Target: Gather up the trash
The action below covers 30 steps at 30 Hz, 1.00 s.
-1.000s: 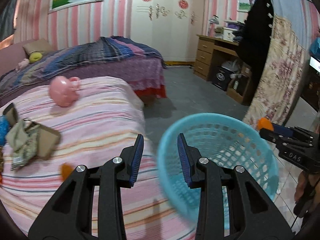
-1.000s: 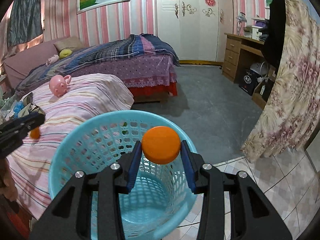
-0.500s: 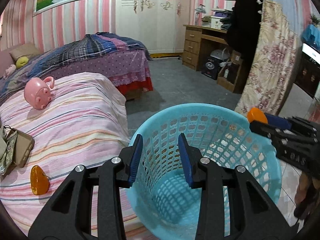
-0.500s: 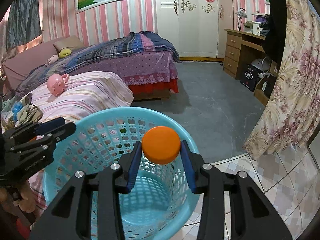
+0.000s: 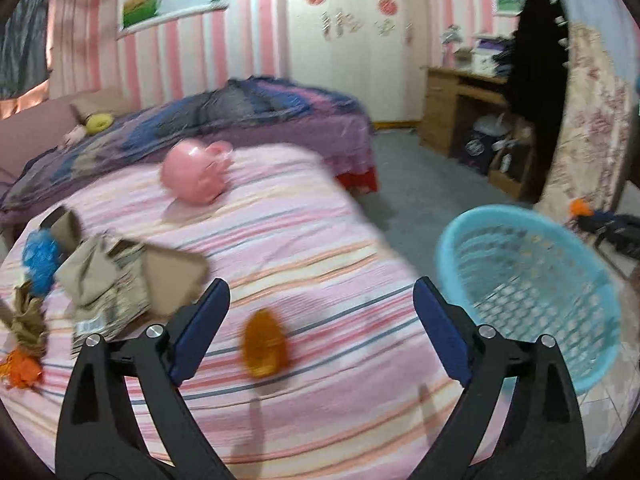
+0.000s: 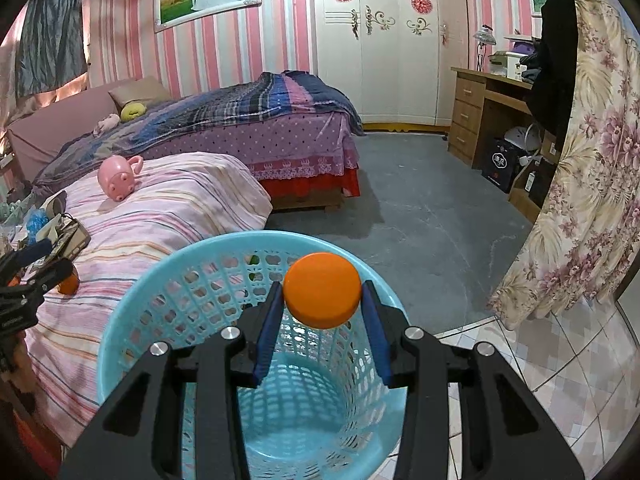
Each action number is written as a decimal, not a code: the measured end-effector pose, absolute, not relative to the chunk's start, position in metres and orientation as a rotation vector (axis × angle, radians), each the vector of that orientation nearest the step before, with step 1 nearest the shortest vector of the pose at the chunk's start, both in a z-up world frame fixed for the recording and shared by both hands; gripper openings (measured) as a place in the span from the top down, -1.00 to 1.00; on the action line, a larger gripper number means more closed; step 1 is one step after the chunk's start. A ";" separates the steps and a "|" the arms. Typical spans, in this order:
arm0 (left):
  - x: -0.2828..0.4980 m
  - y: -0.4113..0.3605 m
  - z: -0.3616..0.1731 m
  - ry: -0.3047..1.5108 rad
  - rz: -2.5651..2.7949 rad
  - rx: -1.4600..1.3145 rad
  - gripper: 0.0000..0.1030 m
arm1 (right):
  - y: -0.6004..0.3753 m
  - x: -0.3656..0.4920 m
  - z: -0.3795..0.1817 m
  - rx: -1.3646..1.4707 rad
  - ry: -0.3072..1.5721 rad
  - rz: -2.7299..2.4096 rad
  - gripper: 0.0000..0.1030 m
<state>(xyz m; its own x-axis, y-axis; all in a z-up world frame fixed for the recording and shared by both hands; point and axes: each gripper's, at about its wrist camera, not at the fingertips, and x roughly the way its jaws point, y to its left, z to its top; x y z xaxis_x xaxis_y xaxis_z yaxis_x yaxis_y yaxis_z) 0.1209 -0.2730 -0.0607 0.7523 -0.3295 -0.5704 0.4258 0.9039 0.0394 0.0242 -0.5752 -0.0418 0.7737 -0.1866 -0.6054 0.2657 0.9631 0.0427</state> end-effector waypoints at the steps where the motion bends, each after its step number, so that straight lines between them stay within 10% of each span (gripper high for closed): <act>1: 0.128 -0.267 -0.065 0.616 -0.395 0.170 -0.75 | -0.575 0.025 -0.042 0.128 0.641 -0.244 0.23; 6: 0.154 -0.246 -0.080 0.737 -0.375 0.087 -0.61 | -0.572 0.027 -0.042 0.126 0.643 -0.237 0.22; 10: 0.164 -0.247 -0.091 0.819 -0.448 0.059 0.42 | -0.570 0.029 -0.043 0.122 0.651 -0.232 0.22; 30: 0.087 -0.389 -0.049 0.616 -0.680 0.135 0.50 | -0.580 0.026 -0.047 0.140 0.655 -0.257 0.23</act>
<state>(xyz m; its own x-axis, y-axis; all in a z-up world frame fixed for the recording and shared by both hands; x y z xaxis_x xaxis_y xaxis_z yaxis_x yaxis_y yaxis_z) 0.0867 -0.3887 -0.0488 0.6084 -0.5477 -0.5744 0.6251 0.7766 -0.0783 0.0257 -0.5800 -0.0466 0.7628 -0.1914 -0.6177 0.2791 0.9591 0.0474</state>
